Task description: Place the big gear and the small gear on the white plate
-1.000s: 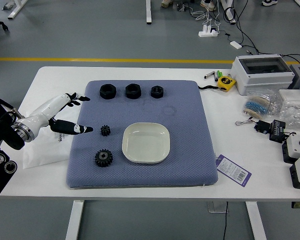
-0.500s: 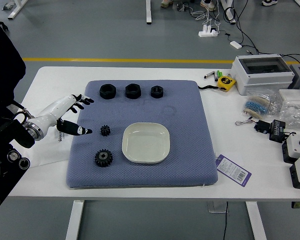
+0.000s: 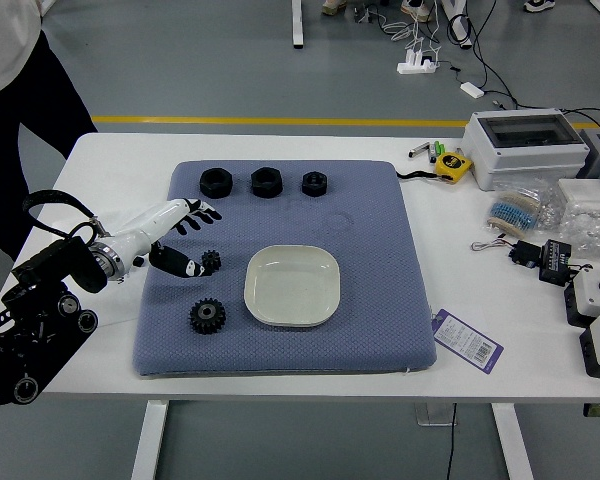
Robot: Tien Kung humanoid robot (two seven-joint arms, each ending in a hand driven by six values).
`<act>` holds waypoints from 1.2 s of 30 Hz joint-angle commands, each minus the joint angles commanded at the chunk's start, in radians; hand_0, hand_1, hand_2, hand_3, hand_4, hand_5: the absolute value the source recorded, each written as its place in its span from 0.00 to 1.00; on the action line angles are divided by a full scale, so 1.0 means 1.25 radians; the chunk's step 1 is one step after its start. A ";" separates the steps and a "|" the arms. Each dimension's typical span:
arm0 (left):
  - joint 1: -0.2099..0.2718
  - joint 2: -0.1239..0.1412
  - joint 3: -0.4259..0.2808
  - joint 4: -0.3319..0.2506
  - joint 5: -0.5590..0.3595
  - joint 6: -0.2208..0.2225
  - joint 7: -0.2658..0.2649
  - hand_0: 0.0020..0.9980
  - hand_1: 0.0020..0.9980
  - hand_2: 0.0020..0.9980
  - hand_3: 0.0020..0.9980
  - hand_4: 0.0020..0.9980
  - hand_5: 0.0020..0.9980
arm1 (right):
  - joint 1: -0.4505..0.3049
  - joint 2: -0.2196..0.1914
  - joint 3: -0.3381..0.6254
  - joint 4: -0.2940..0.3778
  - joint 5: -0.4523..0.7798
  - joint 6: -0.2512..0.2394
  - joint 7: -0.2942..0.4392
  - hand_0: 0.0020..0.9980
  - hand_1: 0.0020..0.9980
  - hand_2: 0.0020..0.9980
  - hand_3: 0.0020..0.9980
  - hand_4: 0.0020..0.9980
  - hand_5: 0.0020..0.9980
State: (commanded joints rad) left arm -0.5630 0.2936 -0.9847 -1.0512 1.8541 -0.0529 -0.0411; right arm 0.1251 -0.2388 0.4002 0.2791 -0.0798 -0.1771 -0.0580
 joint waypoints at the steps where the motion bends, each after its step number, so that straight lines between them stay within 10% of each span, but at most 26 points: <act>1: -0.007 -0.005 0.006 0.013 -0.002 0.002 -0.001 0.55 0.66 0.74 0.75 1.00 0.07 | 0.000 0.000 0.001 0.000 -0.001 0.000 -0.001 0.66 0.66 0.75 0.63 0.88 0.73; 36: -0.085 -0.066 0.076 0.209 -0.037 0.038 -0.024 0.43 0.49 0.53 0.58 0.82 0.01 | 0.002 -0.001 0.007 0.003 -0.015 -0.004 -0.006 0.66 0.66 0.75 0.63 0.88 0.72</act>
State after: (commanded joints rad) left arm -0.6687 0.2111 -0.8896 -0.7898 1.8077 -0.0050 -0.0717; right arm 0.1271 -0.2400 0.4088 0.2830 -0.0990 -0.1817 -0.0656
